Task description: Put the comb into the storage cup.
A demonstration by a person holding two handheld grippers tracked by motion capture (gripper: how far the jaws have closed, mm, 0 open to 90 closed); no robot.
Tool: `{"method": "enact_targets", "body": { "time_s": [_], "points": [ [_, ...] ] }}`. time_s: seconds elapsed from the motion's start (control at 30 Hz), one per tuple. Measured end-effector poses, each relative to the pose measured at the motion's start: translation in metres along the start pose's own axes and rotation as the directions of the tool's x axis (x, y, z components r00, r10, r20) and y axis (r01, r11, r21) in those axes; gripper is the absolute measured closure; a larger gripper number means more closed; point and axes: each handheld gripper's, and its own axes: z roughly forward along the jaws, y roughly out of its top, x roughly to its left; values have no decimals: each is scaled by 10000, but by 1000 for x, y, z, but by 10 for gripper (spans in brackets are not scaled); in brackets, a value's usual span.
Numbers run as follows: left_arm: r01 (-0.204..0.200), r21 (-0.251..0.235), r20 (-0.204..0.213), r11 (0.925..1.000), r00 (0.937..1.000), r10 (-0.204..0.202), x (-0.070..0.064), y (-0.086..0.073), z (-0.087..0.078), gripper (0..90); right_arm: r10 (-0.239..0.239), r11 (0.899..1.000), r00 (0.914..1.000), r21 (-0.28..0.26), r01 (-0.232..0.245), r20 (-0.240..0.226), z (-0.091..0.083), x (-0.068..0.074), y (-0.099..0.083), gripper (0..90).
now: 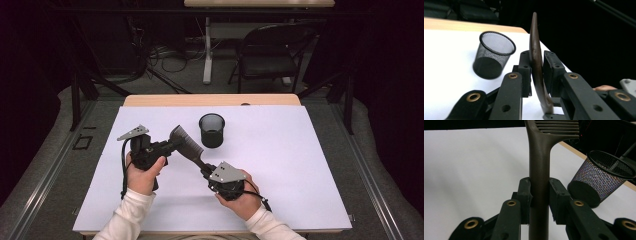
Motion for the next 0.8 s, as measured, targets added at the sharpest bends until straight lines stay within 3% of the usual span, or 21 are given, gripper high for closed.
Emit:
{"method": "enact_targets", "body": {
  "time_s": [0.1,0.43,0.8],
  "points": [
    [326,33,139,9995,9994,-326,1,0,-1,797,0,10000,10000,-4,0,-6,0,0,0,728],
    [658,-43,280,9978,9974,-657,3,0,-1,814,25,10000,10000,-26,-25,-23,1,1,0,728],
    [1238,-54,509,9923,9911,-1233,6,-1,-1,836,50,10000,9999,7,-50,-89,2,0,-1,728]
  ]
}}
